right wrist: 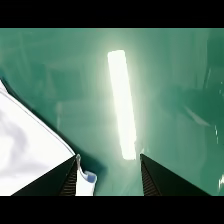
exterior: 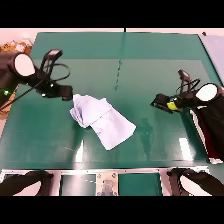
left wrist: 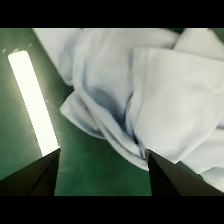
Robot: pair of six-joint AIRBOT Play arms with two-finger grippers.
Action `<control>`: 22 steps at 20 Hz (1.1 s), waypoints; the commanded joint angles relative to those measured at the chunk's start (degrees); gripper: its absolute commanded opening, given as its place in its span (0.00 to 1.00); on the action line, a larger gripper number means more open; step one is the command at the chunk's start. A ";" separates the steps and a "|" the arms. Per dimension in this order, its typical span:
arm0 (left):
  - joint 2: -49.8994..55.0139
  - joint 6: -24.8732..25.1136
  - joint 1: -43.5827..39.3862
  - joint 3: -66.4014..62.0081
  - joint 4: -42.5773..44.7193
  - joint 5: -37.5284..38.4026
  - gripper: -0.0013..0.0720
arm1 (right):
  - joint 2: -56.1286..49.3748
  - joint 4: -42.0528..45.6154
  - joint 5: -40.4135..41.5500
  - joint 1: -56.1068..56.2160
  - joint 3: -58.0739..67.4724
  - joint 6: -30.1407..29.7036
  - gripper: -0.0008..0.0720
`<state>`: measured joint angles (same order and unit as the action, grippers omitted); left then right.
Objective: Fold the shirts.
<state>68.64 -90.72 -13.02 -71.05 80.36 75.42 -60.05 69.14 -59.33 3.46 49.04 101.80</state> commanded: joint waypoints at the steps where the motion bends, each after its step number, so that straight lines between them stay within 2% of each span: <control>1: 0.11 2.84 6.43 10.43 -8.33 -0.09 0.85 | -1.68 -1.33 0.63 3.28 -4.26 -0.46 0.63; 5: 0.11 11.56 6.23 26.16 -27.76 -10.27 0.85 | -7.15 -6.38 5.88 8.55 -10.03 -0.63 0.63; 6: 0.11 13.11 6.23 29.03 -31.02 -12.68 0.85 | -8.74 -8.37 7.02 9.97 -10.40 -1.95 0.60; 9: 0.11 17.33 6.25 34.86 -38.12 -19.23 0.85 | -13.35 -16.50 10.71 14.03 -10.34 -6.58 0.60; 11: 0.28 17.77 6.25 35.91 -39.50 -22.47 0.84 | -15.39 -20.09 11.10 15.82 -10.34 -8.02 0.60; 12: 0.42 17.77 6.25 35.93 -39.71 -23.52 0.74 | -15.80 -20.57 11.13 16.46 -10.34 -8.04 0.59; 13: 0.39 17.88 6.25 35.91 -39.76 -24.24 0.42 | -15.85 -20.57 11.15 16.81 -10.32 -8.02 0.53; 14: 0.39 19.04 6.25 35.91 -40.26 -24.52 0.16 | -15.85 -20.68 11.15 16.79 -10.27 -8.02 0.43; 15: 0.39 20.22 6.25 35.74 -40.61 -24.26 0.05 | -15.85 -20.52 11.15 16.59 -10.05 -8.04 0.28; 16: 0.31 20.76 6.25 35.15 -40.44 -23.58 0.05 | -15.85 -20.52 11.15 16.04 -9.62 -8.44 0.06; 19: -1.31 20.04 6.43 29.14 -36.04 -19.63 0.05 | -15.45 -20.44 8.81 11.50 -5.16 -11.61 0.04; 22: -7.08 13.97 6.43 15.50 -25.40 -13.66 0.05 | -12.13 -20.41 1.16 3.32 5.03 -14.12 0.04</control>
<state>65.32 -72.77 -6.66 -46.33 46.76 57.19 -74.37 49.23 -52.23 12.58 46.83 90.41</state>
